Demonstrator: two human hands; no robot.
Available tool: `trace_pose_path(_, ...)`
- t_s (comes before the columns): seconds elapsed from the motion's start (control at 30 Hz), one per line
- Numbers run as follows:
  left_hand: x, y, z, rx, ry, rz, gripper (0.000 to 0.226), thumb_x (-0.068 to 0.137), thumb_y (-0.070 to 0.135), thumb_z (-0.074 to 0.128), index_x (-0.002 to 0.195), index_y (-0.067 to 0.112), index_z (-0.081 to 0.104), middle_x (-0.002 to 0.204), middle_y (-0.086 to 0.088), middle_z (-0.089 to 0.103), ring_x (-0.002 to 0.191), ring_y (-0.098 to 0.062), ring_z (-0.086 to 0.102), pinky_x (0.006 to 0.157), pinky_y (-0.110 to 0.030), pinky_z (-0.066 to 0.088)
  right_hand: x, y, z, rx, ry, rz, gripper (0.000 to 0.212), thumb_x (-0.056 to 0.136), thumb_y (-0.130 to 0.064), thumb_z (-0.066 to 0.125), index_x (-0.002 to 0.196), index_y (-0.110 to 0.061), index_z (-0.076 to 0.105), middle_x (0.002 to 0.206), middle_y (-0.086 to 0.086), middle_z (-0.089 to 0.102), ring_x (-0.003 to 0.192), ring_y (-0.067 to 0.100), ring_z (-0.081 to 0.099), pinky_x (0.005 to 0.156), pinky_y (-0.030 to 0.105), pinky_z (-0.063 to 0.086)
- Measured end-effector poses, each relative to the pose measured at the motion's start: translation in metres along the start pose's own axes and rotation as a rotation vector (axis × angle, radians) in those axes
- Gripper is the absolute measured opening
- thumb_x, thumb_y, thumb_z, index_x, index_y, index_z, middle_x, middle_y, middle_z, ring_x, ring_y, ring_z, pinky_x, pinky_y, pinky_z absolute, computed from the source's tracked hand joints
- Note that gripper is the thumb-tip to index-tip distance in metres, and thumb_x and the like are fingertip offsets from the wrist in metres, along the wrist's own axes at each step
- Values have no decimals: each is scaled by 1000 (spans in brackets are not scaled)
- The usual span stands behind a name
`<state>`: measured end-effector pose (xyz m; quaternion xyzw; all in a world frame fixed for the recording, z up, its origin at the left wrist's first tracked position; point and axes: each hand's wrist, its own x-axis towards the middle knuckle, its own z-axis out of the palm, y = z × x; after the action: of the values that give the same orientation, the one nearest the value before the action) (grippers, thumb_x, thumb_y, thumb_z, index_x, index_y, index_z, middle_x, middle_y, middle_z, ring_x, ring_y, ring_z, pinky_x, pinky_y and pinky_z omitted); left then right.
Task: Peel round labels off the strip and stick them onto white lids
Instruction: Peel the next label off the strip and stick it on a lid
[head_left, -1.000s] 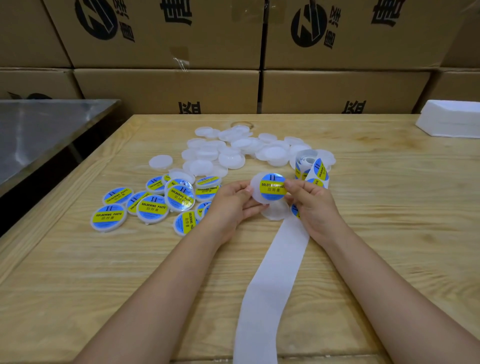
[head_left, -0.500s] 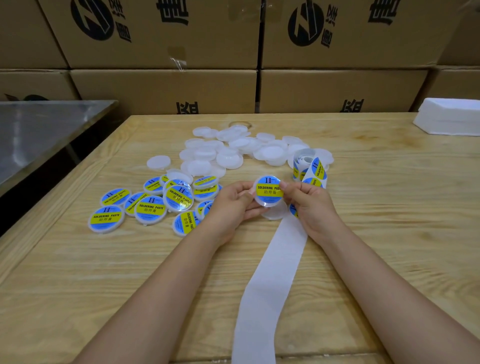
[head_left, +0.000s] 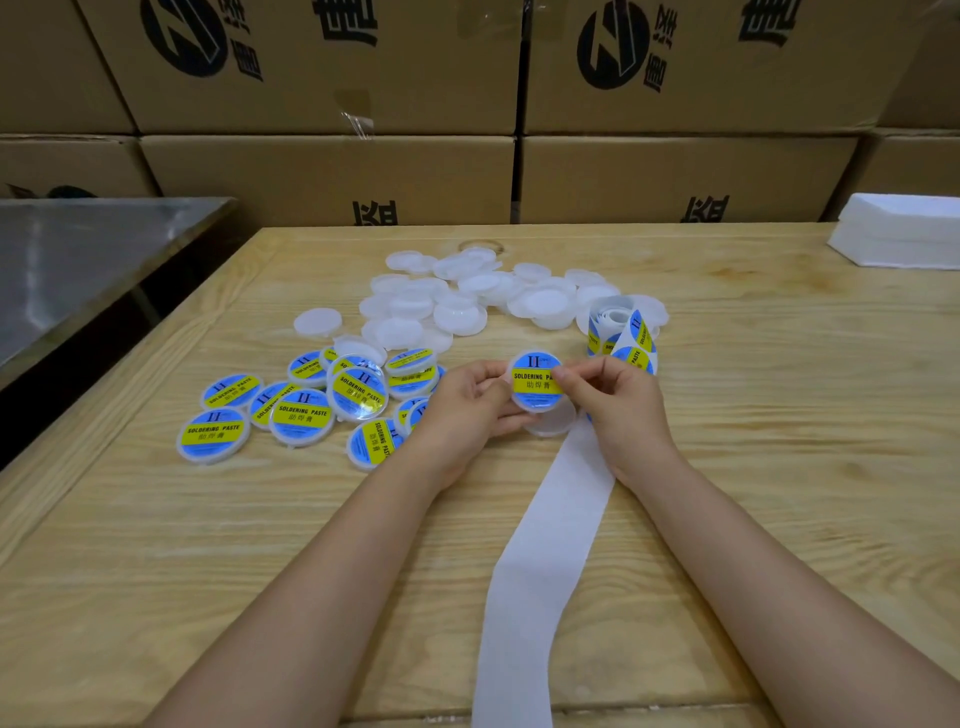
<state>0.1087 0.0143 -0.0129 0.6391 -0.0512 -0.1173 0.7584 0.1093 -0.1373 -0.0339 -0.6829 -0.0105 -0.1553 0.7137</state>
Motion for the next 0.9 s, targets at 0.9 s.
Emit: trace_pose_path(0.9,-7,-3,21,-126,-68,77,15,98,0,41,97,4,56,86,-13,69,73,-19,71,75,-31,59,-11,-7,6,-254,316,-253,19,81,-24,71,70,-25,56,66,-15,59,63,-4,55,62,7,40)
